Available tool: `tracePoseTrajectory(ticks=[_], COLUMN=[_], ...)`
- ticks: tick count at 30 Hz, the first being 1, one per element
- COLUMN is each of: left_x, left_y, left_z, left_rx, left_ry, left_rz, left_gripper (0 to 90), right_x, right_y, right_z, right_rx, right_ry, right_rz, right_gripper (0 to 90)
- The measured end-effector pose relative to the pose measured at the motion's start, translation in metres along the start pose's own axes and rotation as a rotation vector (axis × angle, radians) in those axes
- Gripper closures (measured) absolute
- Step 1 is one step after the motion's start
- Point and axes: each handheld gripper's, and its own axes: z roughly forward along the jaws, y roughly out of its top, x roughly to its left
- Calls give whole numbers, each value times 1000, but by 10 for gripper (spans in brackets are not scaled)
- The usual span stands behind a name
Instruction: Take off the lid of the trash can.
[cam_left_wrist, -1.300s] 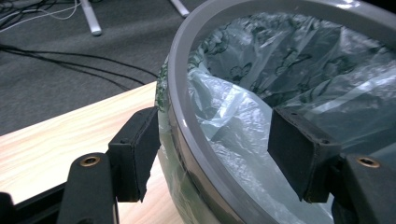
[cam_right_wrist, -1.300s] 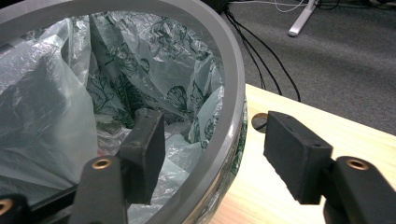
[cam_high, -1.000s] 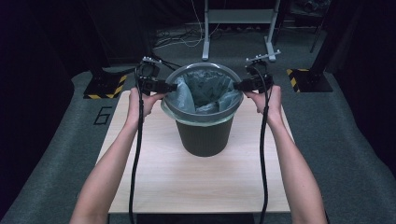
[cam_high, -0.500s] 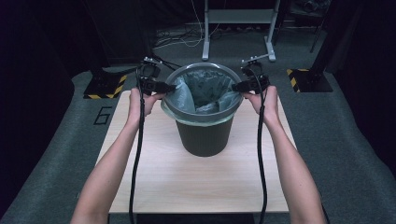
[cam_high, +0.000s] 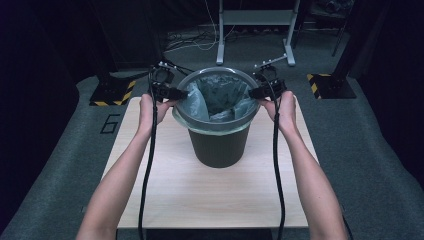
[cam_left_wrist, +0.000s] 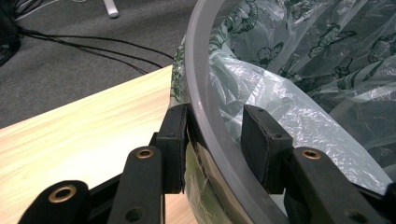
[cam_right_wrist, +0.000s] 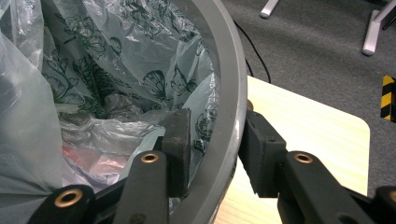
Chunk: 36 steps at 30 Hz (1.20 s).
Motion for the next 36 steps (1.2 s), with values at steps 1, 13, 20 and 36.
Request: tracePoseTrajectory(ticks=[1, 13, 20, 36], left_x=[0, -1, -2, -3], left_y=[0, 0, 1, 3], left_z=[0, 0, 0, 0], left_rx=[0, 0, 11, 15], left_ry=[0, 7, 14, 29], left_rz=[0, 2, 9, 9], left_gripper=[615, 619, 620, 638], right_x=[0, 1, 0, 6], right_y=[0, 2, 2, 6], right_z=[0, -2, 1, 3], right_rx=[-1, -1, 17, 40], right_ry=[-2, -13, 2, -55], right_rz=[-1, 1, 15, -5], right_gripper=[648, 667, 643, 684])
